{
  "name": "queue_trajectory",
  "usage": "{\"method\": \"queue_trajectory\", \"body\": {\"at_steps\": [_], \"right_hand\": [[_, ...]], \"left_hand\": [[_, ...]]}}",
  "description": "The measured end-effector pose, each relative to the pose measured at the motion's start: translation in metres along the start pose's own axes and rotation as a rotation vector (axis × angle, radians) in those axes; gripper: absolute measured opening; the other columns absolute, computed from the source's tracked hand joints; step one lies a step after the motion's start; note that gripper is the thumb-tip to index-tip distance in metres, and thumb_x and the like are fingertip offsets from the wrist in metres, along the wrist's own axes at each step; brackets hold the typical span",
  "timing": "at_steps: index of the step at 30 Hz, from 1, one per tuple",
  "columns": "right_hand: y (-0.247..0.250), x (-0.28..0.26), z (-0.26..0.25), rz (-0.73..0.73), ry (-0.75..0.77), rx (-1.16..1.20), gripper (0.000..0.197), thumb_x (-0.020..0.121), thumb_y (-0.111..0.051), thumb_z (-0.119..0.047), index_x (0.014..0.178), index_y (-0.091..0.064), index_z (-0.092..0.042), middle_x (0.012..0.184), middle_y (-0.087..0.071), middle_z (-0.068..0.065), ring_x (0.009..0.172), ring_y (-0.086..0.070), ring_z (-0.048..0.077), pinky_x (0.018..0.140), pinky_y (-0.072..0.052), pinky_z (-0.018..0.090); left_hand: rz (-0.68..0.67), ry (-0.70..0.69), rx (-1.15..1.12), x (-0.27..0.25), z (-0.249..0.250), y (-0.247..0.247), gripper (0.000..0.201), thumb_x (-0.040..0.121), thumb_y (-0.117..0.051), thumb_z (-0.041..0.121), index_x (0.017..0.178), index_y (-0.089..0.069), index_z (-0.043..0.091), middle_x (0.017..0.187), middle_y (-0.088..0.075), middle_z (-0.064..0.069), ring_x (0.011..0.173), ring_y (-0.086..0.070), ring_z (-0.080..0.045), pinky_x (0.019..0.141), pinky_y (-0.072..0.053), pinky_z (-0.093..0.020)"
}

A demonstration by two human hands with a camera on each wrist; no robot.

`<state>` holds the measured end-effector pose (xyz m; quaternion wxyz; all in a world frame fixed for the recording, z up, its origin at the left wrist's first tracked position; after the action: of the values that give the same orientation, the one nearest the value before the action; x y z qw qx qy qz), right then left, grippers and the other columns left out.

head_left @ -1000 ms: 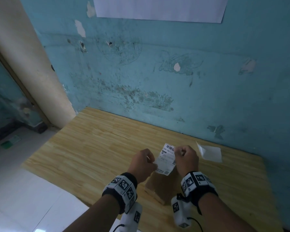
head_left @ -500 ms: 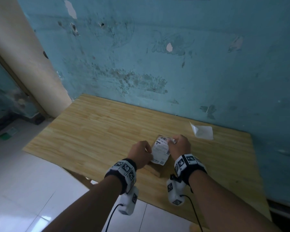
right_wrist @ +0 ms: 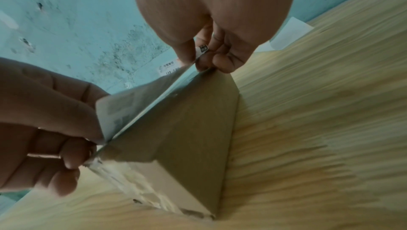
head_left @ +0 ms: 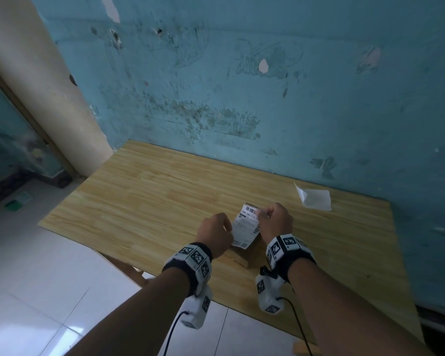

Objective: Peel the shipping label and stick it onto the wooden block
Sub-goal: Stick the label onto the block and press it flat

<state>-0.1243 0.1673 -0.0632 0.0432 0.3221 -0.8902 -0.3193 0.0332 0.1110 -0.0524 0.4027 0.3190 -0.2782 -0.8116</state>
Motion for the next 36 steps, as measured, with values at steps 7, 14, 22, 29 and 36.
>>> {"method": "queue_trajectory", "body": {"at_steps": [7, 14, 22, 29, 36], "right_hand": [[-0.003, 0.001, 0.002, 0.008, 0.072, -0.103, 0.012, 0.093, -0.059, -0.019, 0.093, -0.059, -0.007, 0.086, -0.063, 0.005, 0.075, -0.065, 0.022, 0.059, -0.055, 0.03], [-0.009, 0.003, 0.006, 0.024, 0.1, -0.208, 0.019, 0.093, -0.059, -0.022, 0.104, -0.058, -0.006, 0.106, -0.061, 0.01, 0.085, -0.056, 0.021, 0.067, -0.044, 0.029], [-0.005, 0.008, 0.016, 0.033, 0.025, -0.105, 0.032, 0.088, -0.067, -0.031, 0.109, -0.057, -0.009, 0.106, -0.047, 0.005, 0.081, -0.046, 0.017, 0.068, -0.04, 0.027], [-0.011, 0.014, 0.024, -0.034, 0.009, 0.029, 0.039, 0.086, -0.066, -0.039, 0.114, -0.066, -0.012, 0.107, -0.068, 0.005, 0.087, -0.065, 0.019, 0.07, -0.054, 0.03], [-0.014, 0.019, 0.029, -0.097, -0.058, 0.132, 0.024, 0.09, -0.063, -0.034, 0.106, -0.066, -0.017, 0.095, -0.069, 0.001, 0.077, -0.068, 0.017, 0.059, -0.055, 0.028]], "left_hand": [[-0.02, -0.039, 0.093, 0.005, 0.002, -0.003, 0.009, 0.09, -0.057, 0.005, 0.092, -0.059, 0.014, 0.097, -0.068, -0.003, 0.077, -0.068, -0.016, 0.046, -0.047, -0.014], [-0.085, -0.054, 0.178, 0.008, 0.007, 0.006, 0.01, 0.086, -0.061, 0.009, 0.096, -0.063, 0.008, 0.099, -0.067, -0.006, 0.081, -0.063, -0.02, 0.059, -0.051, -0.022], [-0.185, -0.063, 0.19, 0.007, 0.01, 0.003, 0.023, 0.088, -0.061, 0.012, 0.106, -0.048, 0.018, 0.09, -0.062, 0.003, 0.066, -0.058, -0.011, 0.048, -0.042, -0.017], [-0.216, -0.188, 0.312, 0.006, 0.008, -0.002, 0.074, 0.085, -0.06, 0.013, 0.15, -0.032, 0.037, 0.152, -0.031, -0.006, 0.134, -0.035, -0.03, 0.102, -0.049, -0.044], [-0.333, -0.359, 0.507, 0.005, 0.012, -0.007, 0.075, 0.093, -0.053, 0.018, 0.159, -0.017, 0.023, 0.169, -0.001, 0.008, 0.154, -0.003, -0.024, 0.12, -0.03, -0.05]]}}
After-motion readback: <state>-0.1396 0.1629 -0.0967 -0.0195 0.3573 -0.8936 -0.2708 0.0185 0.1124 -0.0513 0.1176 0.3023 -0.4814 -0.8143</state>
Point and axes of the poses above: each hand's wrist, its own x-axis towards the middle knuckle, its own y-axis out of the back of the hand, z = x × y, the point moved 3 cm from there along x, towards the middle knuckle
